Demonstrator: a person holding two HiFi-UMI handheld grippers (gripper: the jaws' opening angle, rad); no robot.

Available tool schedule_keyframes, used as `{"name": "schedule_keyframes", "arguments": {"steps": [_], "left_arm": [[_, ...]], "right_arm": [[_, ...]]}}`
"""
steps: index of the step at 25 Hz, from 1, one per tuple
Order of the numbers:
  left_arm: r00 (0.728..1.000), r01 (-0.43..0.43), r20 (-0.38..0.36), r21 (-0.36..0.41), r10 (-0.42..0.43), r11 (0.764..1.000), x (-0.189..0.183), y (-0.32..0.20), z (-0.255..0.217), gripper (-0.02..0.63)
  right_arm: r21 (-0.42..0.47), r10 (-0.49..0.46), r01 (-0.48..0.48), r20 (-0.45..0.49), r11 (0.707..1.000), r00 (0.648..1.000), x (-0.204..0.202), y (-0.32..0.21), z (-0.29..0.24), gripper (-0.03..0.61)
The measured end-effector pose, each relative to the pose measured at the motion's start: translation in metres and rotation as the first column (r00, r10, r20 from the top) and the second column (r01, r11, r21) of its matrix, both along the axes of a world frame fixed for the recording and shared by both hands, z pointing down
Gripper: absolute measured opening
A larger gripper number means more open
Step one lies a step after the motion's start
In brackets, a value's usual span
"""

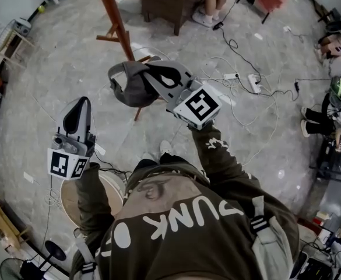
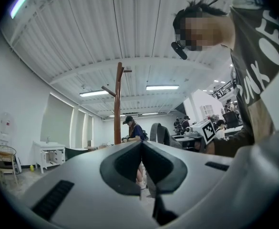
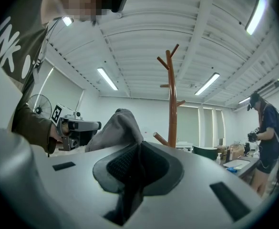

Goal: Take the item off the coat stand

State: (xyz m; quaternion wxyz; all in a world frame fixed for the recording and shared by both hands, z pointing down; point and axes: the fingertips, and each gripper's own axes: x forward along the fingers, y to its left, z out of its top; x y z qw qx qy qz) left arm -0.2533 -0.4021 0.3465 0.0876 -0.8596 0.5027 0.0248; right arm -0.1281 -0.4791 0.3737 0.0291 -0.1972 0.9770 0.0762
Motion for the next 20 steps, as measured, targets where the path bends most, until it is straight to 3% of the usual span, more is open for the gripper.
{"name": "schedule_keyframes", "arguments": {"steps": [10,20], "left_arm": [[0.999,-0.041,-0.01,0.058,0.041,0.997,-0.013,0.096,-0.013,0.005],[0.995,-0.098,-0.013,0.048,0.099,0.994,-0.014,0.258,0.0,0.005]], "right_arm": [[0.011,0.061,-0.061,-0.028,0.998,0.998,0.002,0.09,-0.001,0.035],[0.009,0.116,-0.115,-0.035,0.993,0.993,0.005,0.261,0.011,0.035]]}}
